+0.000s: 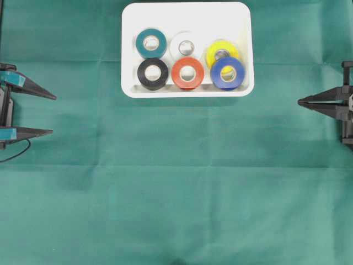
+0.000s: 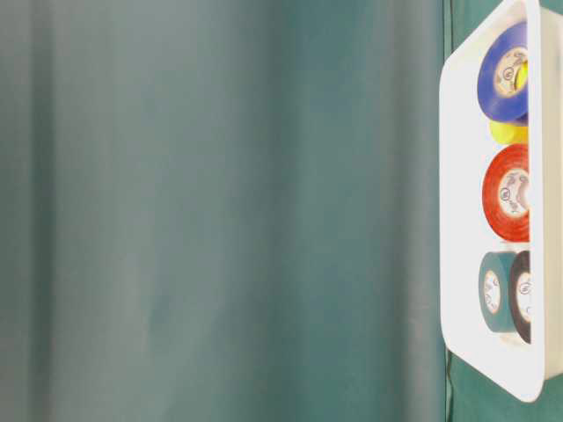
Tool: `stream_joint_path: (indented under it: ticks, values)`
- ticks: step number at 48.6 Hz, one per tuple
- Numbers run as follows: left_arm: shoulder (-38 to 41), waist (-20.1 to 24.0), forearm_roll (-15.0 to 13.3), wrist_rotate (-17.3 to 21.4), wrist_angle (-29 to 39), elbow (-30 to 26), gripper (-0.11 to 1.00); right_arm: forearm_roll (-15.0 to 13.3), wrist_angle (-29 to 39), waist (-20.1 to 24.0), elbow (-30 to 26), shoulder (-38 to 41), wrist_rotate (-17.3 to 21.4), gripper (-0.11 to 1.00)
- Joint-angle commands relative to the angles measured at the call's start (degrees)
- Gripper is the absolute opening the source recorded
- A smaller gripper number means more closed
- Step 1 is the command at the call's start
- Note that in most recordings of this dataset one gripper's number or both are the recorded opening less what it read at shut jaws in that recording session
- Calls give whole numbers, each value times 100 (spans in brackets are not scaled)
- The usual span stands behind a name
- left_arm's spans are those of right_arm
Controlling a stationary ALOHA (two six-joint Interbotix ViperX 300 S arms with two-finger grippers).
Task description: Put the tape into the white case with the left arm.
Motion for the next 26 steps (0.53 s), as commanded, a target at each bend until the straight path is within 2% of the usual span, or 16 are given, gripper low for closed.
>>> stream_joint_path:
  ticks: [1, 12, 22, 26]
  values:
    - [44, -18, 18, 9, -53, -70, 97, 0, -62, -9, -70, 35, 9, -9]
    - [44, -18, 18, 9, -53, -70, 97, 44, -62, -9, -105, 35, 70, -9]
    - [44, -18, 9, 9, -53, -70, 97, 35, -53, -9, -141, 35, 729, -9]
    - [44, -18, 18, 9, -53, -70, 97, -9, -53, -9, -132, 35, 879, -9]
